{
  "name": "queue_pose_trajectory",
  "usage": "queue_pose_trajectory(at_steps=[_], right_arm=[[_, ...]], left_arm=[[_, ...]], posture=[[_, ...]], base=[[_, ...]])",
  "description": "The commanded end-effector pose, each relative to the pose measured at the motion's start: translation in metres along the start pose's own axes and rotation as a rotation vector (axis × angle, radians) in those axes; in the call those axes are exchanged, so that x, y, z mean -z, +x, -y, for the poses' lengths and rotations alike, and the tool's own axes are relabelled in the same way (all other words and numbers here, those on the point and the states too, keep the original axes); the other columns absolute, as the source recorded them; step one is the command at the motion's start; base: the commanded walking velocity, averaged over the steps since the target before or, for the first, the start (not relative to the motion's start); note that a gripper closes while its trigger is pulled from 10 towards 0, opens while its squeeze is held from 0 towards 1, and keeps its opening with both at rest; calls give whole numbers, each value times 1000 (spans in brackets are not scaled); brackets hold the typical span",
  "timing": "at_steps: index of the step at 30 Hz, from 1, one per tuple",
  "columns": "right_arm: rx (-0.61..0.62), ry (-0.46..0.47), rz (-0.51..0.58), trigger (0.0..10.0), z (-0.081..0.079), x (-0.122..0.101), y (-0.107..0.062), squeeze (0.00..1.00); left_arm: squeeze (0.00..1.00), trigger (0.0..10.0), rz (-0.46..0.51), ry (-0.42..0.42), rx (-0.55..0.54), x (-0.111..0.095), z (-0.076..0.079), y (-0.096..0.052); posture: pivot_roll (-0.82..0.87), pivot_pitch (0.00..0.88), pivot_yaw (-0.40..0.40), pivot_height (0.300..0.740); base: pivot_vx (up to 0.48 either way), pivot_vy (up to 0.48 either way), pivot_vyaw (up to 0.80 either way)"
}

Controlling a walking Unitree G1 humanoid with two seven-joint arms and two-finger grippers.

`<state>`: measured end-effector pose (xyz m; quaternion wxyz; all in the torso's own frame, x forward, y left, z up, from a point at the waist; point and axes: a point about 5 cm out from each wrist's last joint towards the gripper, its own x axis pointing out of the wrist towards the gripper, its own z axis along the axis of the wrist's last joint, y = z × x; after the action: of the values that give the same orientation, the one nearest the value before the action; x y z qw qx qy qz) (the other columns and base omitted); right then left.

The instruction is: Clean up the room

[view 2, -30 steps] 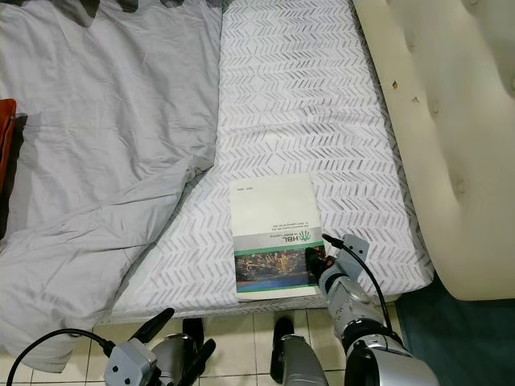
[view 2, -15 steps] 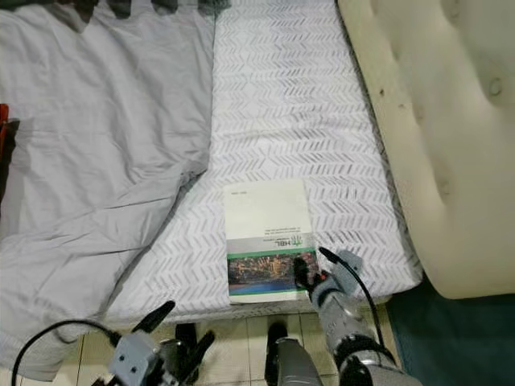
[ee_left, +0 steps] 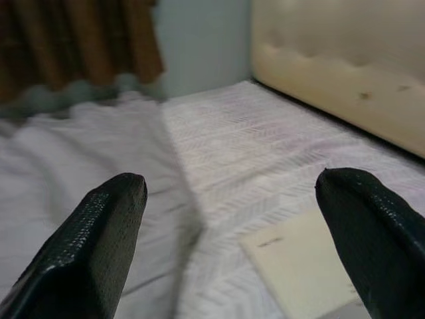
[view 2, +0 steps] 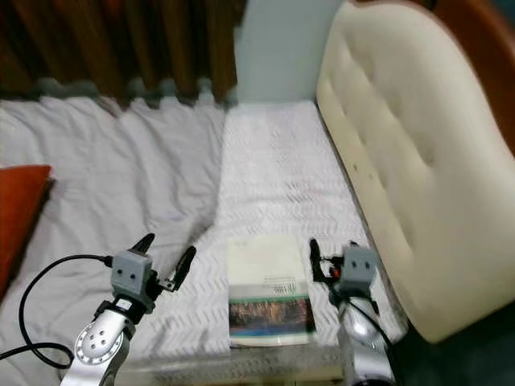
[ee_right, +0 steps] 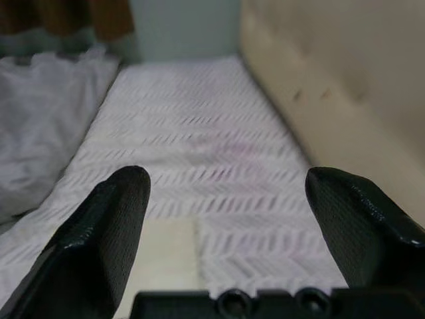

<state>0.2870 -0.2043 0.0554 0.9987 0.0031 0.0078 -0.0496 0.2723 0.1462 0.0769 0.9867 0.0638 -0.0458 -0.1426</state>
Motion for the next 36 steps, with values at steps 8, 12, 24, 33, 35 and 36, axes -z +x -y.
queue_pose_trajectory(at_steps=[8,12,24,33,35,36], right_arm=[[106,2,-98,10000,22,20,-29,0],[66,9,-83,10000,10,13,-18,0],[23,18,-118,10000,8,14,-17,0],[10,29,-143,10000,10,16,-17,0],[9,30,-143,10000,9,17,-17,0],[0,21,-135,10000,9,17,-19,0]], left_arm=[[0,10000,-62,-109,-92,0,-4,11],[0,10000,-72,-134,-75,0,2,17],[0,10000,-97,-149,-43,2,12,21],[0,10000,-127,-181,-27,9,10,17],[0,10000,-139,-185,-38,12,7,16],[0,10000,-166,-204,-69,18,2,13]], posture=[[-20,0,-17,740],[-30,0,-9,740],[-40,0,-20,740],[-31,0,-33,740],[-30,0,-33,740],[-28,0,-34,740]], base=[[0,0,0],[0,70,0],[0,464,0],[0,466,0],[0,480,0],[0,480,0]])
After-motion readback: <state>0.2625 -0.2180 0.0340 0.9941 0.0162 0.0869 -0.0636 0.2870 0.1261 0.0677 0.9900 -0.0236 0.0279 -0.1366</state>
